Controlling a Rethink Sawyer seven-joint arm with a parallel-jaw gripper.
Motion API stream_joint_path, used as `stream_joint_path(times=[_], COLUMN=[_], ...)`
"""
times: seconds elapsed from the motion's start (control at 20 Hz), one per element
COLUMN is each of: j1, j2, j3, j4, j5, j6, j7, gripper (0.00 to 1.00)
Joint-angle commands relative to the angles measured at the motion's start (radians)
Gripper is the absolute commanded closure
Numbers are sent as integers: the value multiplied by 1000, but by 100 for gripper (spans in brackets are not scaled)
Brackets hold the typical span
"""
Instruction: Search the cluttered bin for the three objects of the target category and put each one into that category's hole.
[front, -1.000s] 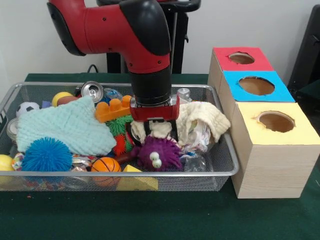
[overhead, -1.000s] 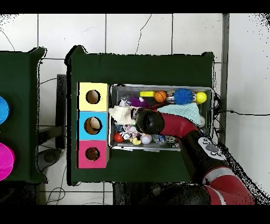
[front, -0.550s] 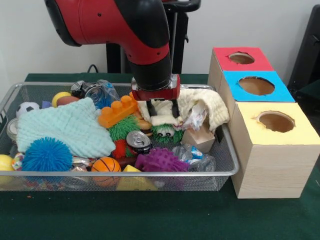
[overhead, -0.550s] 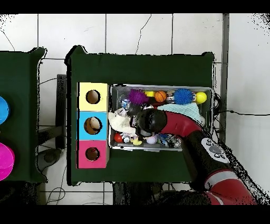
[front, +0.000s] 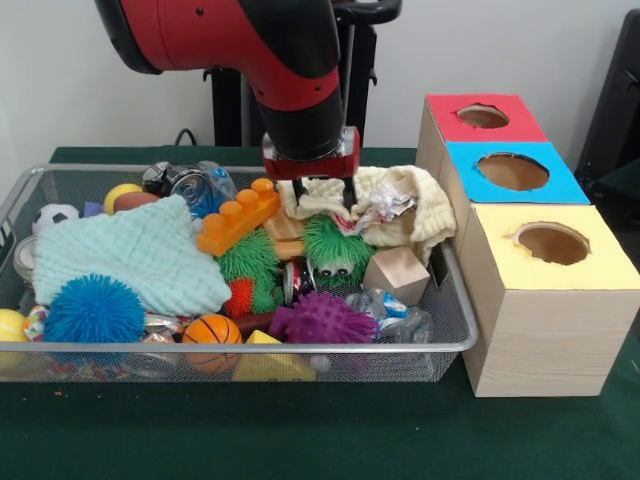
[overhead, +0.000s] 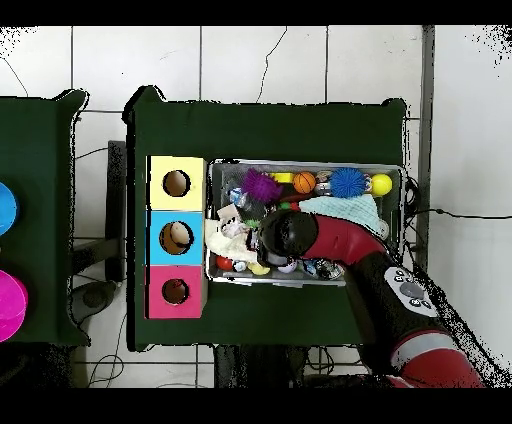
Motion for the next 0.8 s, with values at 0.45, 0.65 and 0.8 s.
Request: stream_joint_path(times=[0.45,0.65,0.8], j1=[-49,-16,-29], j2=[70,41,50], j3=[4,-69,-80], j4=[64,27,25], j5=[-200,-302,-330], j6=[-256,-346,-386], j7=[-33,-12,6], gripper=[0,0,0])
